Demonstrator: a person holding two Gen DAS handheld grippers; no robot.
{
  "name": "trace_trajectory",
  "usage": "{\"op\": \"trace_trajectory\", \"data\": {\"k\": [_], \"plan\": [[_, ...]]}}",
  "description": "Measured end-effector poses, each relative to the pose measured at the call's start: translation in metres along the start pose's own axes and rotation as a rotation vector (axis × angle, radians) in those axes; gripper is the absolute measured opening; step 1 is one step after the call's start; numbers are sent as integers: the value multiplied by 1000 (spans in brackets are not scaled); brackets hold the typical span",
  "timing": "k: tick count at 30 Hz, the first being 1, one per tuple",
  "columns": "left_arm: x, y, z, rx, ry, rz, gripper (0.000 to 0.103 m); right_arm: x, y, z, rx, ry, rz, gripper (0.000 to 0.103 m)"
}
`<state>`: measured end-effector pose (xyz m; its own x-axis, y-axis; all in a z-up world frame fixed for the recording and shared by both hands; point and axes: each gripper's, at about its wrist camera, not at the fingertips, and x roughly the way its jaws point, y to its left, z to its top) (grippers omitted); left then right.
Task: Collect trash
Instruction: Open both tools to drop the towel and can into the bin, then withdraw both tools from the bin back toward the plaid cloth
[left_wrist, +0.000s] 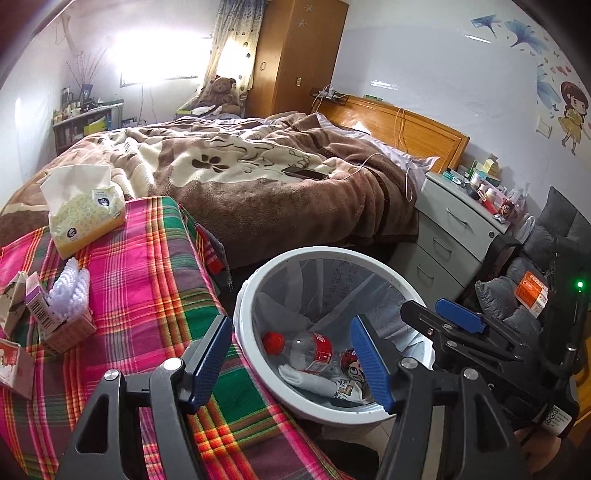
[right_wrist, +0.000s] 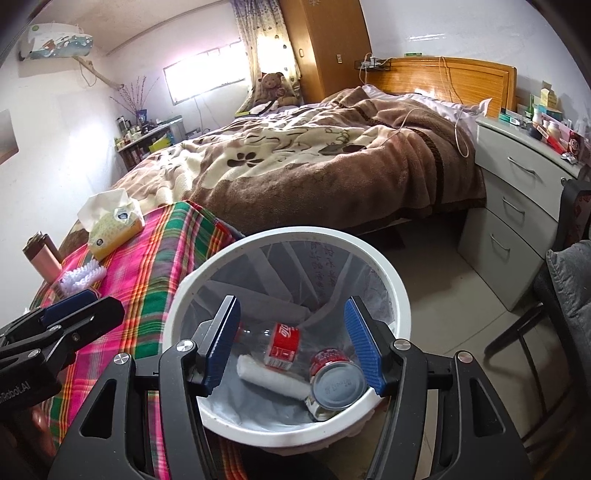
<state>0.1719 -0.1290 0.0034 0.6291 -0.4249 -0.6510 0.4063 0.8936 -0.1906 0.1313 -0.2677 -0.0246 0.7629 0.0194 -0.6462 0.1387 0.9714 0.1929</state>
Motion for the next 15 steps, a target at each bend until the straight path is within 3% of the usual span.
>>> {"op": "trace_trajectory", "data": {"k": [15], "plan": [[-51,43,-12,-52,-71,77,66,-16,50,-6,-72,-44,54,61]]}}
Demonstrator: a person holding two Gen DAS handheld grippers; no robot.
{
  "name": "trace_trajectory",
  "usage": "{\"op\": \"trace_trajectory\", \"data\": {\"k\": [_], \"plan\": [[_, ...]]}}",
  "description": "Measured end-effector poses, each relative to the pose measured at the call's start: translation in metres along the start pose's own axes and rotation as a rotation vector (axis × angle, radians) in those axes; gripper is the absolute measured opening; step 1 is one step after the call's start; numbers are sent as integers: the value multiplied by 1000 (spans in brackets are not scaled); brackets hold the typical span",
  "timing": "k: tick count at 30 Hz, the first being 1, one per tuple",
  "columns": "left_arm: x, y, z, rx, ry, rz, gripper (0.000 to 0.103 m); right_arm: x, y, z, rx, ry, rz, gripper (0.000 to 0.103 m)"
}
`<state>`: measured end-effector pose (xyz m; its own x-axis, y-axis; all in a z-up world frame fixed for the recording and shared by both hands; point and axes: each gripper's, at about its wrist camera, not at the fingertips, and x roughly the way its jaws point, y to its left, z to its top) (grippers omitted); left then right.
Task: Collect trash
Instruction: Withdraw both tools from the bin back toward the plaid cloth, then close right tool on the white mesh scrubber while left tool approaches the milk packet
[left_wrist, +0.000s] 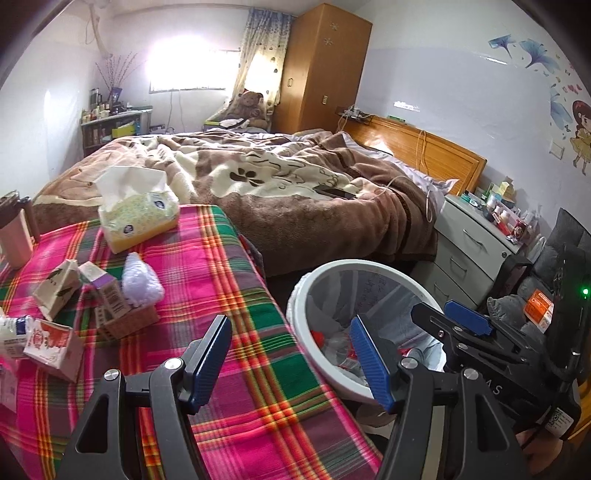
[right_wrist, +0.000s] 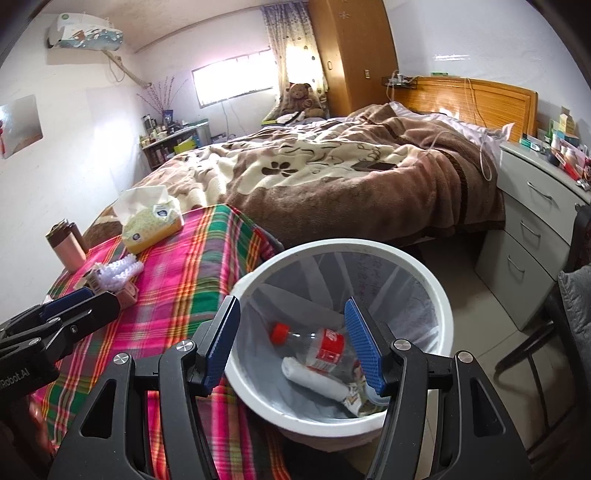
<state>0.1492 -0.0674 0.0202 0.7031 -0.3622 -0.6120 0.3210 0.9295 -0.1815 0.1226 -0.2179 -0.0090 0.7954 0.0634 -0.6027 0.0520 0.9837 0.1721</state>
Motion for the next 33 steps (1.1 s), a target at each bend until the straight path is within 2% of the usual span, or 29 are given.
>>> {"op": "trace_trajectory", "data": {"k": [13,17,33], "plan": [[-29,69,-14,-88,-26,112,66,8,53,0,-91,-11,90,64],[-36,97,-18,-130,-34,157,67,16,69,3,-120,-13,113,73],[-46,188,-21,-258,-29,299,68,56,126,20,-176,33,232,73]]}}
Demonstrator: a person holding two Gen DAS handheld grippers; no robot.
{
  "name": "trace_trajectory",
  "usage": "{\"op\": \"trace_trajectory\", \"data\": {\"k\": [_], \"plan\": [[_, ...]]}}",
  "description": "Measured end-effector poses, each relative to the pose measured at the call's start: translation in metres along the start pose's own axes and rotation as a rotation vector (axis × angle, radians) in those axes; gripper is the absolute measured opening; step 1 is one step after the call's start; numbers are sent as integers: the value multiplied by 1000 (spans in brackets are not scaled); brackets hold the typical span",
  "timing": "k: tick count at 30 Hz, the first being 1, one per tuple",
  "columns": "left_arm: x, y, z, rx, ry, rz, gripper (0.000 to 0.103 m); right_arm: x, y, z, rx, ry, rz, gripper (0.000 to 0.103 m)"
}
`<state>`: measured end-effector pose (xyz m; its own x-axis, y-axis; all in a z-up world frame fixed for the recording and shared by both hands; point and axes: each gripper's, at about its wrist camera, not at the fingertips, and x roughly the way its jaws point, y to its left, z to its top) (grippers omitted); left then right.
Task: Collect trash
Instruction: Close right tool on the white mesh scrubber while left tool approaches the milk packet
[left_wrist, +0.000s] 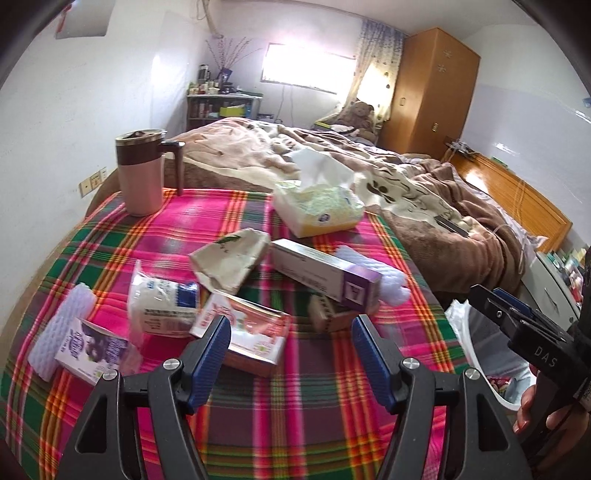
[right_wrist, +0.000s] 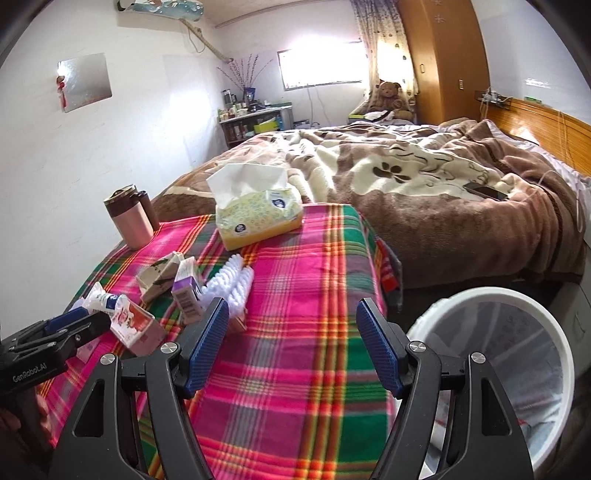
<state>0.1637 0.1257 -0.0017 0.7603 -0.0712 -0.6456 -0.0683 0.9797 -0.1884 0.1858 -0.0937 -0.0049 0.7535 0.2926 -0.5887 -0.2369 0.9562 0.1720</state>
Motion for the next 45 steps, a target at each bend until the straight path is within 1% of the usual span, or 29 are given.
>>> {"op": "trace_trajectory", "data": {"k": [3,9,13,16,22,24,25,28,31,35,37,41,45], "plan": [[1,19,6,-27,-11,29,68,14,8,6,-7,27,23,73],[11,51,14,-61,6,78,68,36,21,16,-6,73,79,73],[19,68,19,-90,14,104,68,50,25,18,-18,104,64,73],[23,79,23,-100,7,115,68,61,24,20,-7,129,72,73],[37,96,29,-129,27,137,69,77,28,23,12,169,96,73],[44,102,29,-143,44,139,71,81,30,22,13,179,106,73],[49,105,30,-156,69,136,71,82,32,22,11,182,108,72],[60,108,26,-156,105,133,71,86,35,20,0,195,116,63],[69,111,21,-185,129,95,71,91,38,16,-1,213,129,56],[75,111,19,-183,137,100,71,94,41,14,-5,225,142,42],[77,111,19,-186,141,91,71,95,42,13,-8,225,144,38],[78,109,19,-187,134,96,71,95,43,11,-8,223,152,34],[77,106,17,-172,134,93,68,91,43,11,-14,207,144,29]]}}
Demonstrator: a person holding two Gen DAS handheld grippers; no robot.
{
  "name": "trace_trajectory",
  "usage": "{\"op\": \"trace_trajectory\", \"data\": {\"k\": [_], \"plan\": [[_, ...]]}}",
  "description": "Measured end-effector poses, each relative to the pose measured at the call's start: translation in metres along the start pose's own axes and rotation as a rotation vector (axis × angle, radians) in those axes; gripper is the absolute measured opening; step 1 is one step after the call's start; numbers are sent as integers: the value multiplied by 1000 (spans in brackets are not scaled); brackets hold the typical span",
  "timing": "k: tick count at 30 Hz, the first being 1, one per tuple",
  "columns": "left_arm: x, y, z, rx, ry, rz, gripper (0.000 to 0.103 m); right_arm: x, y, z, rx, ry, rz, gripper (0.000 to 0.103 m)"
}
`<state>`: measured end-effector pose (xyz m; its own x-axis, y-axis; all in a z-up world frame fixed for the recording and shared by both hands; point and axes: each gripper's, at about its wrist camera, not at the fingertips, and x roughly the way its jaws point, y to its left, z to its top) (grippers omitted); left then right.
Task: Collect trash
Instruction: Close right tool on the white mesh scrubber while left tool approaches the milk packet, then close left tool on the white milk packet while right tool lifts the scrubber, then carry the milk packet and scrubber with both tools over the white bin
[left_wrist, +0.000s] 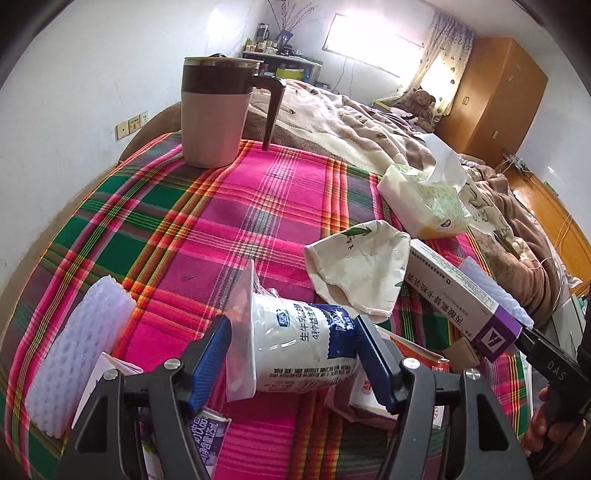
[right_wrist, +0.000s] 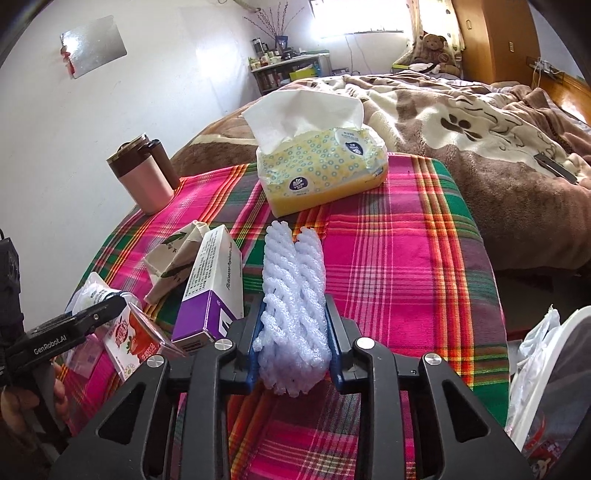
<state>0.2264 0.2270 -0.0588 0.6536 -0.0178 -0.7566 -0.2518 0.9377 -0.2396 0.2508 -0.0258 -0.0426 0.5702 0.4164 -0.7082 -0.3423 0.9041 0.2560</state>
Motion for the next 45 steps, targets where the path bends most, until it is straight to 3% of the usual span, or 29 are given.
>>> {"op": "trace_trajectory", "data": {"k": [11,28,45], "plan": [[-19,-12,-4,33,-58,4,67,-14,0,-3,1,-58,-6,25],[-79,-55,-19,101,-155,-70,67,-66,-7,-16,33,-160,6,25],[-122,-131,-52,239,-205,-173,67,-124,-39,-40,87,-255,-39,25]]}}
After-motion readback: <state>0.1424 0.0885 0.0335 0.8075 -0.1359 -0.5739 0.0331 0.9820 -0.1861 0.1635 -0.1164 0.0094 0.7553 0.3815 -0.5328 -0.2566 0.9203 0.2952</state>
